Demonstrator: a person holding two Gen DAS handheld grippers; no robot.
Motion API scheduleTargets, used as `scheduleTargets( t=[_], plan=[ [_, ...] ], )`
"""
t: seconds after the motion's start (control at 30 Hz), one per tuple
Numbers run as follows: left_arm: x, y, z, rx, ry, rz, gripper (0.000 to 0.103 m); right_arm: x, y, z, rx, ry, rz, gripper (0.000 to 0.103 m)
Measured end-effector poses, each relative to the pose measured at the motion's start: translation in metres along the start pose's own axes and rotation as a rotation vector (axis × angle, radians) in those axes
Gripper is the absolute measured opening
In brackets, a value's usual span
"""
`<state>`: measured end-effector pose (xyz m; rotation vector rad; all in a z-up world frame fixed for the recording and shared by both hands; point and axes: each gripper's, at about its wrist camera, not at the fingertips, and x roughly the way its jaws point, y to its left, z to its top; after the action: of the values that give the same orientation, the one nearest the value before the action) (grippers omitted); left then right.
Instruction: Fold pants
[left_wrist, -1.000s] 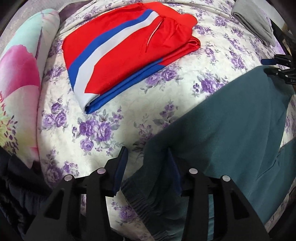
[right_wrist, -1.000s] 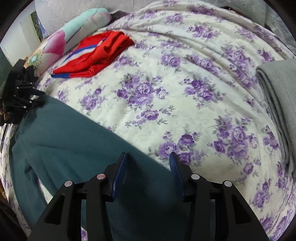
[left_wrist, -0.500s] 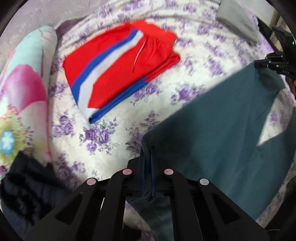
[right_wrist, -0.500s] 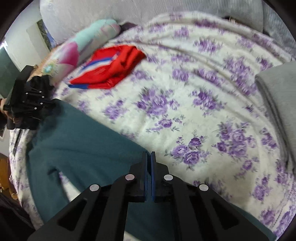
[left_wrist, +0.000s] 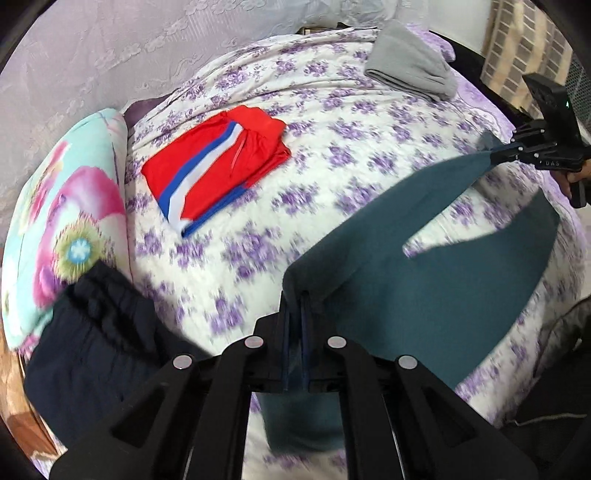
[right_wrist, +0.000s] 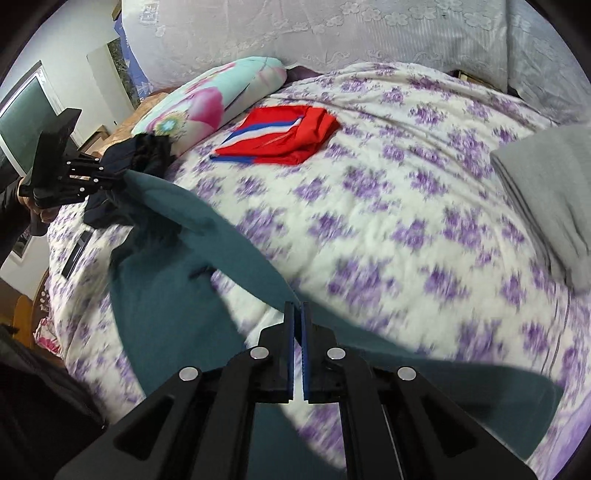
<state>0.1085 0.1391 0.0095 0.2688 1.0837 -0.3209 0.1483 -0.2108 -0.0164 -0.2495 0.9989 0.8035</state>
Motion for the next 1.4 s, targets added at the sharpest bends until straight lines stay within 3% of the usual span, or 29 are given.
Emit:
scheduleTargets(
  t=[0.33,0.7,0.83,0.93,0.97,1.0,1.07,1.17,1.27,1.3,1.4],
  plan=[
    [-0.008,-0.028,-0.070,-0.005,0.062,-0.008,0.004,0.004,0.037,-0.073,0.074,0.052,0.061,0.003],
    [0.032,-0.011,-0.114,-0.070,0.167,0.001,0.004,0.033,0.071,-0.106,0.123,0.106,0.100,0.004],
    [0.057,-0.012,-0.137,-0.099,0.243,-0.009,0.012,0.049,0.070,-0.117,0.168,0.133,0.096,0.005],
    [0.064,-0.014,-0.147,-0.115,0.261,-0.011,0.015,0.063,0.068,-0.129,0.200,0.182,0.101,0.011],
    [0.062,-0.013,-0.148,-0.132,0.260,-0.019,0.019,0.064,0.067,-0.132,0.209,0.184,0.108,0.019],
    [0.059,-0.013,-0.148,-0.141,0.257,-0.027,0.022,0.061,0.066,-0.133,0.220,0.179,0.128,0.029],
    [0.047,-0.016,-0.147,-0.142,0.236,-0.046,0.045,0.045,0.064,-0.133,0.232,0.140,0.139,0.041],
    [0.025,-0.020,-0.141,-0.125,0.182,-0.026,0.052,0.009,0.047,-0.133,0.274,0.040,0.155,0.042],
    [-0.003,-0.020,-0.123,-0.217,0.055,-0.087,0.053,-0.034,0.006,-0.141,0.387,-0.066,0.052,0.042],
    [-0.009,-0.023,-0.116,-0.244,0.006,-0.090,0.055,-0.050,-0.017,-0.148,0.452,-0.102,-0.020,0.042],
    [-0.001,-0.041,-0.098,-0.301,-0.036,-0.082,0.064,-0.073,-0.066,-0.163,0.609,-0.142,-0.197,0.042]
  ],
)
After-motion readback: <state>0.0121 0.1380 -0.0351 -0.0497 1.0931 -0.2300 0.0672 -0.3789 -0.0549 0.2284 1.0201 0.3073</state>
